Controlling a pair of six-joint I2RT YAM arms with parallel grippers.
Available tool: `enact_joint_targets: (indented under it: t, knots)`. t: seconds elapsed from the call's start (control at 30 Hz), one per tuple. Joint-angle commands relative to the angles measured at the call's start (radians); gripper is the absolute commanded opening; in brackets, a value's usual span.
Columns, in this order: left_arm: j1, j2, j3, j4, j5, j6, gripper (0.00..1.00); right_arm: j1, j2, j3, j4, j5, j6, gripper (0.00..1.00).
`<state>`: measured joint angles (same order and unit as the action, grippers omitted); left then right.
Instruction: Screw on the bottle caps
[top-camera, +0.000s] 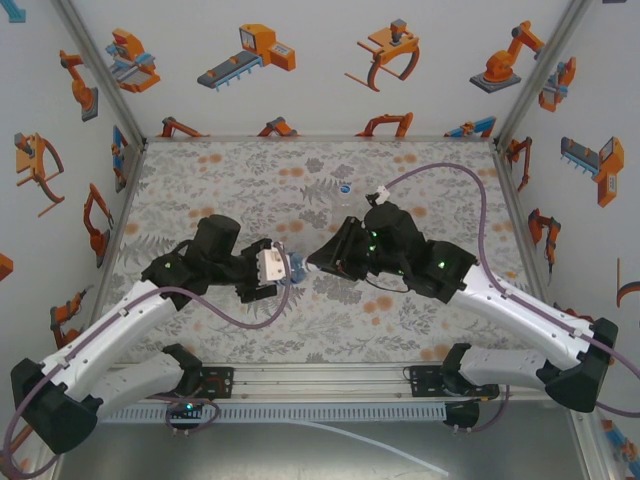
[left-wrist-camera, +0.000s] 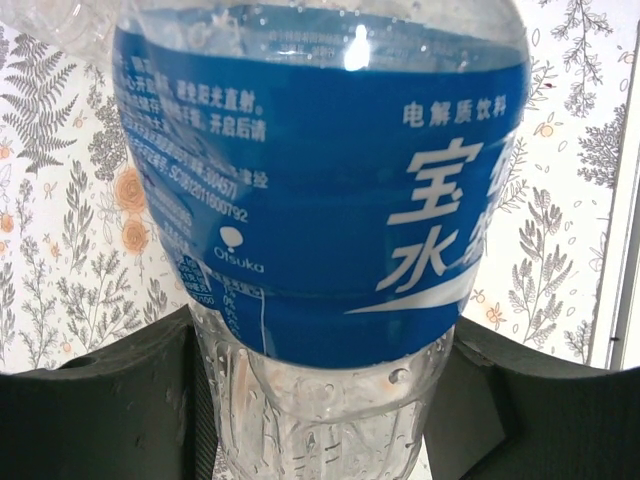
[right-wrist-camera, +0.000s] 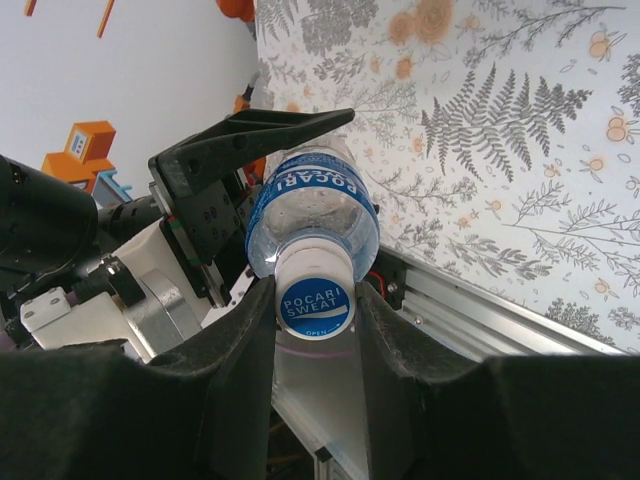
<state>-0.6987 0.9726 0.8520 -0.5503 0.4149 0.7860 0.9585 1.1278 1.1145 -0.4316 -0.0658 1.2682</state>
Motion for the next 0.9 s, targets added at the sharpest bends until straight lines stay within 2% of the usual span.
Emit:
enact_joint_targets:
  t: [0.0,0.2,0.67,0.87]
  knots:
    - [-0.008,0.000,-0.013,0.128,0.090,0.033,0.00,0.011,0.004,-0.018,-0.013,0.064,0.003,0.35]
    - [-0.008,-0.012,-0.040,0.141,0.114,0.024,0.00,0.003,0.009,-0.010,-0.007,0.071,-0.045,0.42]
    - [-0.009,-0.018,-0.050,0.147,0.149,0.010,0.00,-0.018,0.022,0.005,0.002,0.066,-0.091,0.45]
    - [-0.009,-0.013,-0.051,0.154,0.160,0.002,0.00,-0.026,0.021,0.045,0.005,0.057,-0.192,0.55]
